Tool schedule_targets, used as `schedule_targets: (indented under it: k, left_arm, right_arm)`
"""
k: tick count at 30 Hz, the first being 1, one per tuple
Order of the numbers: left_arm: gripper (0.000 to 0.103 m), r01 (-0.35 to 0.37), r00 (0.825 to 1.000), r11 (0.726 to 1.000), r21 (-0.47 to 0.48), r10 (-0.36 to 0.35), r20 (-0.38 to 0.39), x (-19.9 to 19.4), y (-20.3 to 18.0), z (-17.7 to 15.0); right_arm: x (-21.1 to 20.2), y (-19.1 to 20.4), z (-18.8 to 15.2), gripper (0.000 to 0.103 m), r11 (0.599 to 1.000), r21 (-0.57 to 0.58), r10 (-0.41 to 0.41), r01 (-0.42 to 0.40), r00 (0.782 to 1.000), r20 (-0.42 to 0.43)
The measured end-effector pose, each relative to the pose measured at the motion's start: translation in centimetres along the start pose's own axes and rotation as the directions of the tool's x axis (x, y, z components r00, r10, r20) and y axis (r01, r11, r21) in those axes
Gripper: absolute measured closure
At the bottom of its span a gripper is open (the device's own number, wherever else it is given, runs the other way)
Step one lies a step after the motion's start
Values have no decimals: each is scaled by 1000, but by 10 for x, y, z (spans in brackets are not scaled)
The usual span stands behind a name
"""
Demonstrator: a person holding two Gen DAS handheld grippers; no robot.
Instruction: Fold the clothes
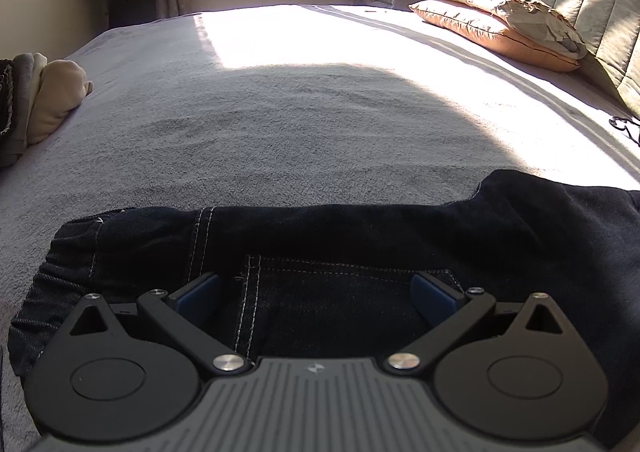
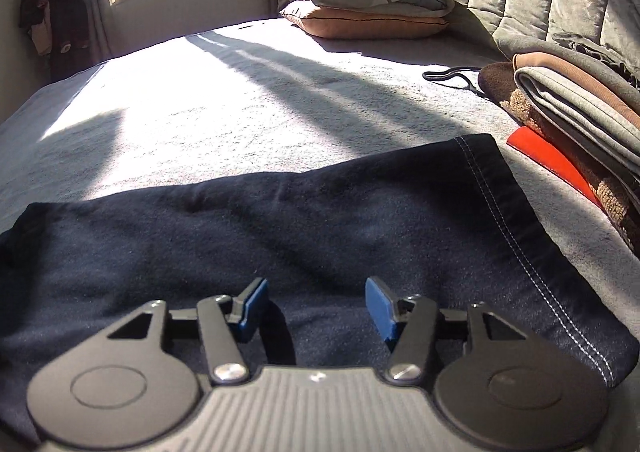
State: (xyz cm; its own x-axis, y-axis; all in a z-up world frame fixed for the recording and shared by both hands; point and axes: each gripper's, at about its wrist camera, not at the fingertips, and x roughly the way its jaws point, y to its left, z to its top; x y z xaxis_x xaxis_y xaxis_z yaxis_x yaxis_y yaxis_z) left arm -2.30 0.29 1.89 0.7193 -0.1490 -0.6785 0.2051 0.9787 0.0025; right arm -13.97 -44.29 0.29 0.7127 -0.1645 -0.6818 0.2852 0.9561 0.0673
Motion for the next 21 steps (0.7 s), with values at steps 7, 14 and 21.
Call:
schedule_targets:
  k: [7,14,21]
  left_arm:
    - [0,-4,1000,1000,1,4,0,0,-1,0]
    - [0,-9,1000,1000,2,9,1,0,-1,-1]
    - [0,-9,1000,1000,2,9,0,0,-1,-1]
  right_arm:
    - [-4,-16,4,75,989,72,-133,131,991,22]
    - [-5,-34,3,66,956,119,-274,269,961,32]
    - [-12,-58,4,68,940,241,-255,243,967,18]
